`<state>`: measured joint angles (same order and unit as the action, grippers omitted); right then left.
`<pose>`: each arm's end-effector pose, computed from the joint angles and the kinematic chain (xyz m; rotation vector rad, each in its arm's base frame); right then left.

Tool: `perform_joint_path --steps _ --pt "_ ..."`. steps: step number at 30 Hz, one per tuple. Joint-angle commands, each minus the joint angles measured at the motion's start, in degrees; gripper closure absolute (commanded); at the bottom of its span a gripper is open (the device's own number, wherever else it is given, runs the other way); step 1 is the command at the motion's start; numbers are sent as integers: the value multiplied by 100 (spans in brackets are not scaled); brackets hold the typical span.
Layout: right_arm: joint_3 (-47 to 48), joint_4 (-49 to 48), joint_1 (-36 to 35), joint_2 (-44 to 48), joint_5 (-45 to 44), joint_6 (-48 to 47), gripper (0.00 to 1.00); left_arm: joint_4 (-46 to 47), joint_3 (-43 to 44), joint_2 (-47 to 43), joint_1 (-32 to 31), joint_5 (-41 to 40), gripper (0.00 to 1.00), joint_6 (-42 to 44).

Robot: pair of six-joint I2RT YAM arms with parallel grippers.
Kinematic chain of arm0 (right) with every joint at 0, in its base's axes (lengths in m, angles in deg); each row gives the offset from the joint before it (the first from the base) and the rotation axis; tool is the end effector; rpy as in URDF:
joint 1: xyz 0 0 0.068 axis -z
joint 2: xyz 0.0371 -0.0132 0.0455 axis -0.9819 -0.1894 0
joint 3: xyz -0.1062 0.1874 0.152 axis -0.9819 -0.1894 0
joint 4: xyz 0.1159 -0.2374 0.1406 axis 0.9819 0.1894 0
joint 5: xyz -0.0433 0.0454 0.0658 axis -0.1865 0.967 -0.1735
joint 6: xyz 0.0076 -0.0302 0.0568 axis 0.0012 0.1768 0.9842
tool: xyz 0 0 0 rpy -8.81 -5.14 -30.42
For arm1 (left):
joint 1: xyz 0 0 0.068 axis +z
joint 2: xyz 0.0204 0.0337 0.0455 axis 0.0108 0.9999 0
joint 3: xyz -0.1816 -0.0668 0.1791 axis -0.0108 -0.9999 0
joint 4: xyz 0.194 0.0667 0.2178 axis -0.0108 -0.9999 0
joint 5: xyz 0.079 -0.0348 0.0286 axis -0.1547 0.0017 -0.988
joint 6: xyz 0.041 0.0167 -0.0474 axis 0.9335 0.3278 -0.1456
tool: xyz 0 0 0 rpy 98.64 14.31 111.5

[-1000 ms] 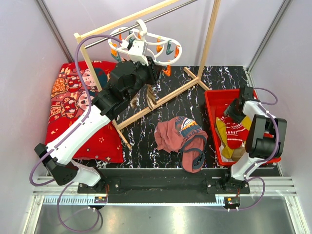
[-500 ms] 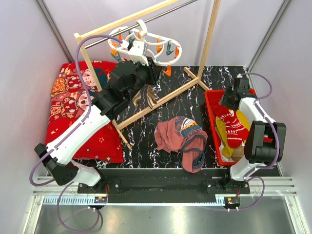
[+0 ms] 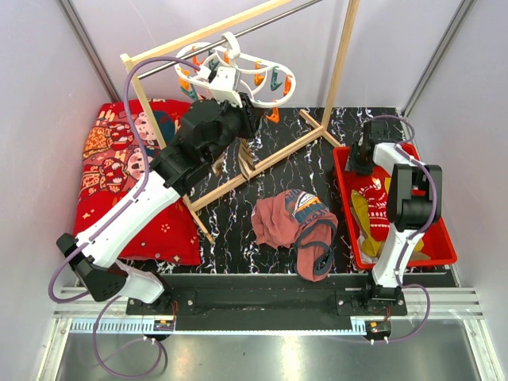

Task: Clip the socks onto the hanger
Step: Pick up the sock from the bin.

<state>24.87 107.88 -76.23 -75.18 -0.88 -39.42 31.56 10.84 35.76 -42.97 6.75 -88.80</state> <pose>0.4510 -0.0214 0.1375 0.2605 2.5745 0.0647 0.2746 -0.2456 0.4758 0.2118 1.6316 -0.6233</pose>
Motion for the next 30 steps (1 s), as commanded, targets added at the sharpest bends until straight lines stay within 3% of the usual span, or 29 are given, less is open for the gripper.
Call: perform_joint_path --steps 1,8,14,21,30 --pt "392 492 -66 -476 -258 -85 51 68 151 28 0 -45 100 91" --pt "401 748 -74 -645 -576 4 57 33 151 37 -9 -45 100 83" --pt "409 766 -74 119 -445 118 81 16 186 20 0 16 100 21" --pt "348 766 -74 900 -251 320 96 24 221 -33 0 34 100 -14" --pt "181 713 -74 2087 -128 443 100 16 318 -16 0 86 100 -67"
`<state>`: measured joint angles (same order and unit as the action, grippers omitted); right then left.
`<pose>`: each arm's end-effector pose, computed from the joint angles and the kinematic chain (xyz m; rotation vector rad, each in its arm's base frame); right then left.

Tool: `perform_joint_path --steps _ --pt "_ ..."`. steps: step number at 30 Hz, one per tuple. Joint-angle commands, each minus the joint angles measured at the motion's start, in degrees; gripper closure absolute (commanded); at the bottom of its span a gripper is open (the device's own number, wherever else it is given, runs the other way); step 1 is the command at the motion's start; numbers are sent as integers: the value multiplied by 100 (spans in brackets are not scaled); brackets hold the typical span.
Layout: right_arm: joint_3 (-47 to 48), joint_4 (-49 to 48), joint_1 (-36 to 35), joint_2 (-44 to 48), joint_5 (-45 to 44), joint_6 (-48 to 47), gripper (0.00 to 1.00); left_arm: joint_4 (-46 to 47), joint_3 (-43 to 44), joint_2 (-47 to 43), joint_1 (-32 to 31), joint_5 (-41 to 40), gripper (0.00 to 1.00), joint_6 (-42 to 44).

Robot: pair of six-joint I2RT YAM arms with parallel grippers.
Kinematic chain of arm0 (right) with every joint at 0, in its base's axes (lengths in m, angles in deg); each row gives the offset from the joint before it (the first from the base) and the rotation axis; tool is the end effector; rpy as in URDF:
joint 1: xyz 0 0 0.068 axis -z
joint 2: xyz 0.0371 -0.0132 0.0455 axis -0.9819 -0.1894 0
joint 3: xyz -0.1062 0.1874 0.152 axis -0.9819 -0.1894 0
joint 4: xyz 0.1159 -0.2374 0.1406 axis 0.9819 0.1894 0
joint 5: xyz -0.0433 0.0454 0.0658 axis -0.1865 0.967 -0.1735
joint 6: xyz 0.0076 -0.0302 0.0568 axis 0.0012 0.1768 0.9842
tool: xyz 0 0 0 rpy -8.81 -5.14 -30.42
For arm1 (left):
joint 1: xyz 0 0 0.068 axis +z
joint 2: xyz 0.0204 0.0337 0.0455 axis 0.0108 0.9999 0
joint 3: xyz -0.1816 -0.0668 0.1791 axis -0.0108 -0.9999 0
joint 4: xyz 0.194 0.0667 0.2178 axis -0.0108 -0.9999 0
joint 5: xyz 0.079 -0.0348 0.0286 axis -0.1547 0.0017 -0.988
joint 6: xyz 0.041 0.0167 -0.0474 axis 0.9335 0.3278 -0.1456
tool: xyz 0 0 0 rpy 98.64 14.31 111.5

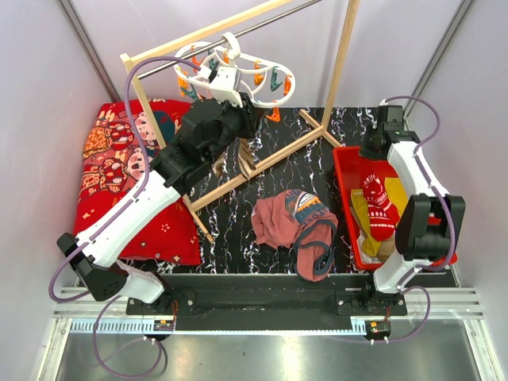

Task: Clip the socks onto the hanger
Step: Pick up the sock from the bin, then clamp the sock onto the hanger.

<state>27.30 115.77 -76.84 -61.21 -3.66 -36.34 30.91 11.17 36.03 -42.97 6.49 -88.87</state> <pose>0.4252 -0.0181 0.2451 0.3173 2.4172 0.0415 0.2754 -0.2461 0.4750 0.2103 1.6414 -0.6164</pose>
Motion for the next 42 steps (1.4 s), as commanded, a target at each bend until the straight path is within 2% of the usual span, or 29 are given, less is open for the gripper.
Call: perform_joint_path --steps 1,6,9,11,20,26,32,42 --pt "-79 -67 -13 805 298 144 100 90 285 -42 0 130 100 -60" --pt "-325 -268 -13 1586 649 179 100 90 347 -24 0 174 100 -104" --pt "-606 -742 -57 2106 1535 170 99 90 399 -7 0 209 100 -157" --pt "-782 -971 -127 2474 1801 188 99 90 408 -15 0 262 100 -192" --pt "-1265 -2429 -1278 3398 2636 240 97 125 522 28 0 473 100 -420" --pt "-1424 -3265 -2050 3487 2918 381 96 187 549 28 0 587 100 -561" --pt "-1503 -4100 -2517 3320 2962 645 95 309 470 -15 0 693 100 -719" --pt "-1248 -4286 -3063 2951 2857 618 95 459 391 -51 0 816 100 -869"
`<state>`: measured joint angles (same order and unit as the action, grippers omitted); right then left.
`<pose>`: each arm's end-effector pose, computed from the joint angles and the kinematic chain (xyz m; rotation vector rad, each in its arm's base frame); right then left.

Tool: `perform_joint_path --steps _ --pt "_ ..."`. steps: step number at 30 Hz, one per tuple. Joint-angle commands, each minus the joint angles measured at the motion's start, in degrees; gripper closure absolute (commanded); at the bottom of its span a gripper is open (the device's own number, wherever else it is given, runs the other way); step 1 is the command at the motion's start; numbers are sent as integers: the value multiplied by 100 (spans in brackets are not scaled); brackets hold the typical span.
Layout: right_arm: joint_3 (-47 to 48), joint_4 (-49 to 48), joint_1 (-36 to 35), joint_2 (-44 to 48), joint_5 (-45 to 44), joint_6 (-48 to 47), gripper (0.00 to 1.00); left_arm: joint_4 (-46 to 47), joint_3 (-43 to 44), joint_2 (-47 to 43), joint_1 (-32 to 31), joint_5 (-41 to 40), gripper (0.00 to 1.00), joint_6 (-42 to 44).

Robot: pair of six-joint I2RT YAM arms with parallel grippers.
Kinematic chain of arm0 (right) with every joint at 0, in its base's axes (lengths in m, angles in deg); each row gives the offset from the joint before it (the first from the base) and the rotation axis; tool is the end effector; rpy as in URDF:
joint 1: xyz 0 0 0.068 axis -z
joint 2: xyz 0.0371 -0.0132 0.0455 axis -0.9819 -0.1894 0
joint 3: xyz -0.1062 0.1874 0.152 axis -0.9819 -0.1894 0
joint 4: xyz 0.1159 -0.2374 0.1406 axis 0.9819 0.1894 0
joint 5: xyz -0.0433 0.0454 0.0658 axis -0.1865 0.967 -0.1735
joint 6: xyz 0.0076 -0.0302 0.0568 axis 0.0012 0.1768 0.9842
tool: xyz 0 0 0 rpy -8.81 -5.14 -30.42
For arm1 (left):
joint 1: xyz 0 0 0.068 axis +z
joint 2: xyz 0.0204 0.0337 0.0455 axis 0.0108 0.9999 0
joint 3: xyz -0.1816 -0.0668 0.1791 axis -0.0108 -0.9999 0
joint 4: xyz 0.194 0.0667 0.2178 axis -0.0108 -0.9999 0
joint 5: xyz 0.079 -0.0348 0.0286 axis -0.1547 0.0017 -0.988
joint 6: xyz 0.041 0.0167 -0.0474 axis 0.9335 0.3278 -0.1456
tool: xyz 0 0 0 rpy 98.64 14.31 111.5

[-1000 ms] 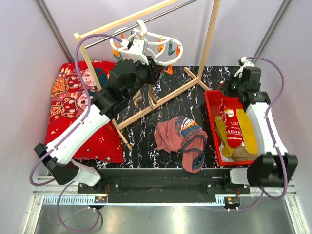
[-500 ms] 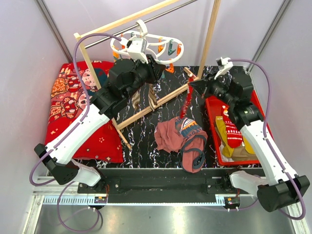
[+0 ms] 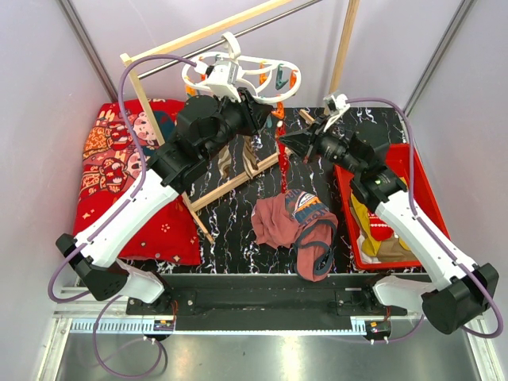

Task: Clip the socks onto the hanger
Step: Clamp the sock onto the hanger.

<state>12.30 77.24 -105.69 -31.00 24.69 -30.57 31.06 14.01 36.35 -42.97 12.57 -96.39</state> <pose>0.2838 0.1676 0.4088 -0.5075 1.5037 0.9624 0.2697 -0.2479 0.4926 0.1786 1.6249 -0.8182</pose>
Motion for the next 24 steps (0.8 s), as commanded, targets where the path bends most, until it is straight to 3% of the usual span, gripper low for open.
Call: perform_joint_path --steps 1,24 --pt "260 -441 -247 -105 13 33 95 444 80 -83 0 226 100 -134" --pt "515 -608 -547 -158 -312 -47 95 479 -157 -101 -9 -29 100 -38"
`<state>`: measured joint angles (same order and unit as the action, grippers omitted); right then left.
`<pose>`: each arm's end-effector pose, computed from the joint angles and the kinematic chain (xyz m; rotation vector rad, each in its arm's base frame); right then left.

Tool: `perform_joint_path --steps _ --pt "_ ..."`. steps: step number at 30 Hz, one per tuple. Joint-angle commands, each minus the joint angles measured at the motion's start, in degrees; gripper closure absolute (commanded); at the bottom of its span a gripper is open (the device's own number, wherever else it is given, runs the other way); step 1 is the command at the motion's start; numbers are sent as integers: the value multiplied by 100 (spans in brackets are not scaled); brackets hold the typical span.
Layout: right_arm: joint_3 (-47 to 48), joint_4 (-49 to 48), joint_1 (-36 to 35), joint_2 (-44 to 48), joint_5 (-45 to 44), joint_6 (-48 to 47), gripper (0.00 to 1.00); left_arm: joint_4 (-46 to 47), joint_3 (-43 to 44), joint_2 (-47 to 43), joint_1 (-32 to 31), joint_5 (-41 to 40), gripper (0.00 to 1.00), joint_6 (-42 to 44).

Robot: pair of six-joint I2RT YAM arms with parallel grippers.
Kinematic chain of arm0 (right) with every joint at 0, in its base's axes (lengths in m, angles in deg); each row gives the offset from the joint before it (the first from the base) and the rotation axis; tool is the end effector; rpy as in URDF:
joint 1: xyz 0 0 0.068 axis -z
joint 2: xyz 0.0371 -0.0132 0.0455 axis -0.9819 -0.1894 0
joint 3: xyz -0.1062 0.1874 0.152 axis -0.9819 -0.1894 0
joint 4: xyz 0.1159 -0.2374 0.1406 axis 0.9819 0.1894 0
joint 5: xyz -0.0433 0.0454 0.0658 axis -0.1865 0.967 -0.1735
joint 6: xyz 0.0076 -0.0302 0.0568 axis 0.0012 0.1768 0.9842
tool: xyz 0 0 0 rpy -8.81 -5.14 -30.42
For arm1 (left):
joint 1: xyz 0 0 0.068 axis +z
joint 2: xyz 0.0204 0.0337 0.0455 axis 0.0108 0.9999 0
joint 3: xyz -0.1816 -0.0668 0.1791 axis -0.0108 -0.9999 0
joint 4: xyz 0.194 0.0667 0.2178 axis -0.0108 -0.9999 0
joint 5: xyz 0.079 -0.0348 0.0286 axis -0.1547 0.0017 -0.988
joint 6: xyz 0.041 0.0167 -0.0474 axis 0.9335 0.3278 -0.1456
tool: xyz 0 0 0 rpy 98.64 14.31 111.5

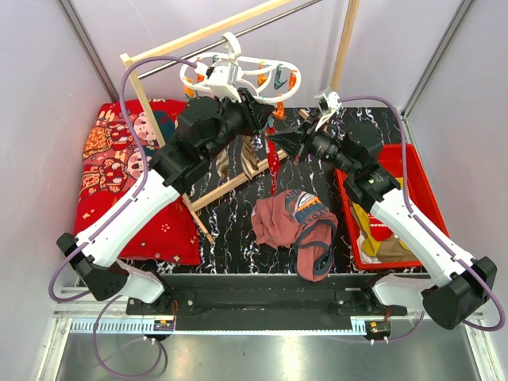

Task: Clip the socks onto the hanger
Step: Clamp the sock onto the hanger.

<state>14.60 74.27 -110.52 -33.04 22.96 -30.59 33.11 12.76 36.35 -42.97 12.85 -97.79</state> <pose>0.2764 0.1940 0.4202 -0.5487 1.4368 1.0065 0.2715 -0.2500 0.4886 0.1603 1.6164 -0.8462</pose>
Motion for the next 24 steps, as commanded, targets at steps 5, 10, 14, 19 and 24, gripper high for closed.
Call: perform_joint_path --steps 5,10,14,19,24 --pt "338 -346 -64 19 -201 -80 95 274 -33 -101 -18 -31 100 102" --pt "417 -390 -73 -25 -245 -88 95 247 -41 -101 -35 -57 100 120" --pt "505 -425 -81 -69 -227 -88 95 238 -50 -92 -53 -110 100 155" --pt "567 -443 -90 -148 -227 -106 95 238 -41 -92 -79 -172 100 199" --pt "637 -461 -108 -218 -219 -132 95 221 -33 -92 -88 -181 99 207"
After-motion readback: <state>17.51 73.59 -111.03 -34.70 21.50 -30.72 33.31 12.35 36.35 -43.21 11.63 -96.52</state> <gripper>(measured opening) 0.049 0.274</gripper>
